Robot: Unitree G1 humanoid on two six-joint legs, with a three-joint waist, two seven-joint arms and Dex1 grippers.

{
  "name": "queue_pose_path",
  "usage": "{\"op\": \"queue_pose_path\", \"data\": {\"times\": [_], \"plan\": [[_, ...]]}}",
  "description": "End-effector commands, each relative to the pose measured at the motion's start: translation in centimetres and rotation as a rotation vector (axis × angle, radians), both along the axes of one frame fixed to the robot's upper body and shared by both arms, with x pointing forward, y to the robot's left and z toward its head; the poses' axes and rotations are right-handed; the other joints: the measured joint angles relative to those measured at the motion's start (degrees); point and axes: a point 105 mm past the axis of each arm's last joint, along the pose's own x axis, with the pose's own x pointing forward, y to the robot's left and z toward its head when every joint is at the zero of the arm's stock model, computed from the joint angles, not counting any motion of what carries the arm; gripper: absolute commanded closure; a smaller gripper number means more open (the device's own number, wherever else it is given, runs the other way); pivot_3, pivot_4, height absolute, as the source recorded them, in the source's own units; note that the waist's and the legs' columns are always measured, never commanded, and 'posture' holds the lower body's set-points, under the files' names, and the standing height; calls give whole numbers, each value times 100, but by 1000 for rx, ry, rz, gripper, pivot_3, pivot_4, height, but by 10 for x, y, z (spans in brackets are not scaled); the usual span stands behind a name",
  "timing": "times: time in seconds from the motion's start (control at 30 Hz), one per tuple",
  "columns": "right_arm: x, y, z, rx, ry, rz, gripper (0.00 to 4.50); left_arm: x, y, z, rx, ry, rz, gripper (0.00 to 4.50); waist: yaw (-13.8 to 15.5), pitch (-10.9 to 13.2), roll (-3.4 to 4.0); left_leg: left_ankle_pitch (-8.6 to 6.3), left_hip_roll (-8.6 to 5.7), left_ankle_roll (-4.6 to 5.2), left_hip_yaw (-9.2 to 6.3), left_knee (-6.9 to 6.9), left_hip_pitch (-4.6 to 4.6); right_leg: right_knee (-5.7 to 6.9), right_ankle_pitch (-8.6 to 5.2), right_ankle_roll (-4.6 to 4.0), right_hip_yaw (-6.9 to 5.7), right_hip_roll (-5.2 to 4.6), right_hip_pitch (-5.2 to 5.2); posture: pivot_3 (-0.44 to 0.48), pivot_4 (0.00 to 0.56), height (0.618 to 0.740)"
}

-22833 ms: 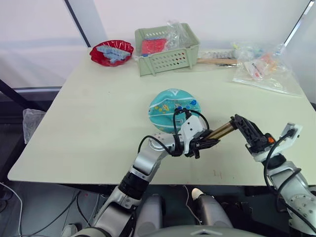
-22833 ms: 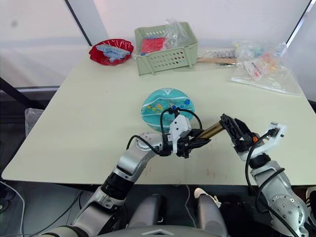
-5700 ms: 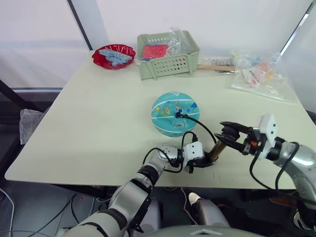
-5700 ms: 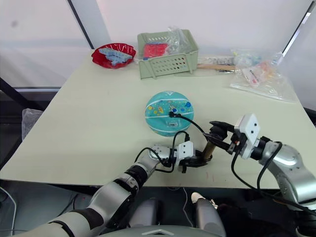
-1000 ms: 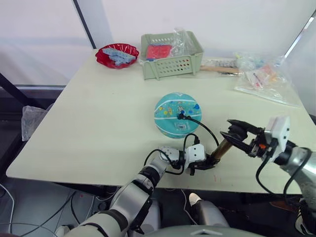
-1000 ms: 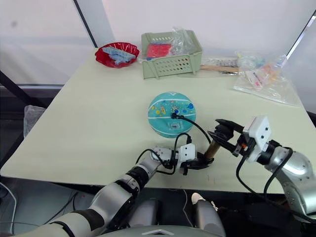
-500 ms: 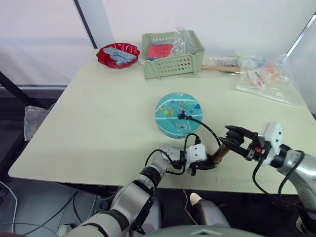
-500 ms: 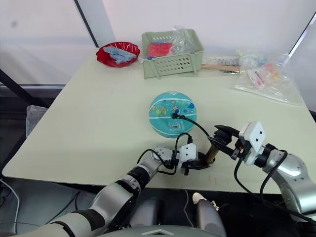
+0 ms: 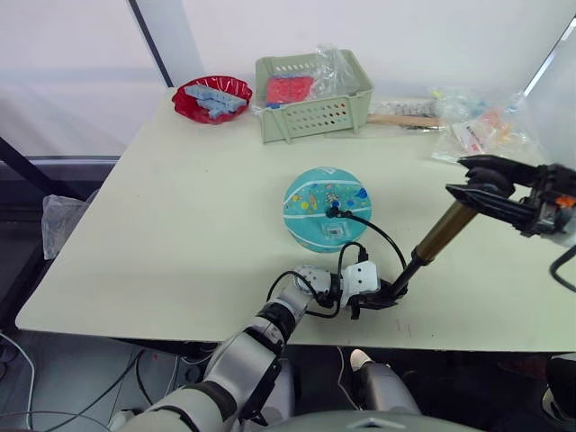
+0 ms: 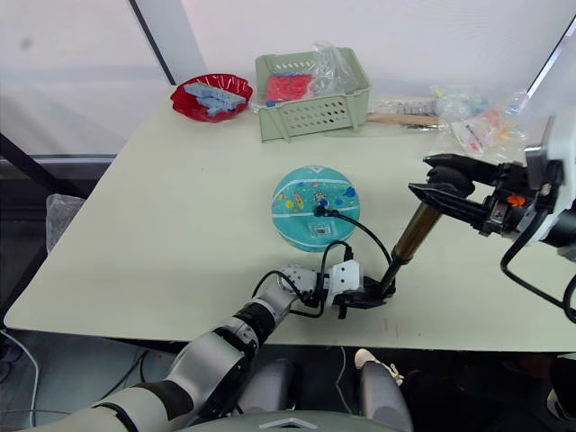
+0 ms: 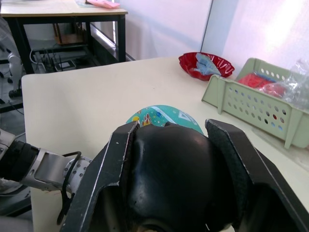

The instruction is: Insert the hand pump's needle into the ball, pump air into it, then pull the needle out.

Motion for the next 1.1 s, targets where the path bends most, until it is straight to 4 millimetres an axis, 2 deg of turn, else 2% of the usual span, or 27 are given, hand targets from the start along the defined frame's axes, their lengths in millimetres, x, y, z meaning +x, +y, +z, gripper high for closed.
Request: {"op": "queue_pose_path", "data": {"times": [0.03, 0.13, 0.23, 0.33, 0.5, 0.73, 0.83, 0.97, 1.07, 1.1], "plan": [[-9, -10, 40, 41, -167, -72, 2831, -31, 40, -60, 231, 175, -12, 3419, 0, 0, 0, -2, 1, 3, 10, 2, -4, 0, 2, 3, 11, 0, -7, 0, 150, 736], [-6, -7, 2, -30, -63, -79, 2831, -31, 39, -59, 228, 175, -12, 3419, 2, -9, -13, -9, 3, 16, 42, 14, -19, 4, 20, 33, 43, 3, -33, 0, 150, 736], [-5, -4, -18, -50, -21, -80, 2831, -31, 39, -59, 227, 175, -13, 3419, -13, -29, -37, -25, 7, 41, 77, 20, -8, 4, 23, 39, 76, 13, -35, 0, 150, 736], [-1, -1, -57, -103, 44, -98, 2831, -31, 39, -59, 227, 175, -13, 3419, -45, -56, -79, -30, 20, 50, 125, 28, 0, 3, 38, 63, 115, 11, -44, 0, 150, 736], [5, 0, -113, -155, 99, -139, 2831, -30, 40, -58, 222, 171, -9, 3419, -54, -103, -134, -40, 58, 62, 172, 33, 23, 0, 42, 44, 118, 12, -47, 0, 150, 736], [6, -1, -163, -173, 123, -187, 2831, -30, 42, -59, 219, 177, 4, 3419, -51, -129, -137, -50, 87, 75, 229, 30, 66, 0, 55, 28, 113, 9, -44, 0, 150, 736], [6, -3, -172, -163, 127, -205, 2831, -30, 43, -60, 226, 169, 5, 3419, -46, -132, -133, -51, 89, 76, 221, 29, 68, -1, 54, 25, 99, 8, -38, 0, 150, 736], [7, -4, -167, -144, 105, -213, 2831, -29, 44, -60, 228, 168, 11, 3419, -42, -135, -127, -52, 86, 77, 206, 29, 63, -2, 54, 23, 85, 4, -35, 0, 150, 736], [8, -4, -137, -93, 36, -186, 2831, -29, 44, -60, 230, 167, 7, 3419, -39, -134, -114, -52, 86, 77, 179, 30, 59, -3, 54, 18, 61, 4, -31, 0, 150, 736], [9, -5, -121, -81, 1, -174, 2831, -29, 43, -60, 230, 166, 6, 3419, -36, -132, -108, -52, 86, 77, 174, 30, 55, -4, 54, 17, 57, 4, -31, 0, 150, 736]]}}
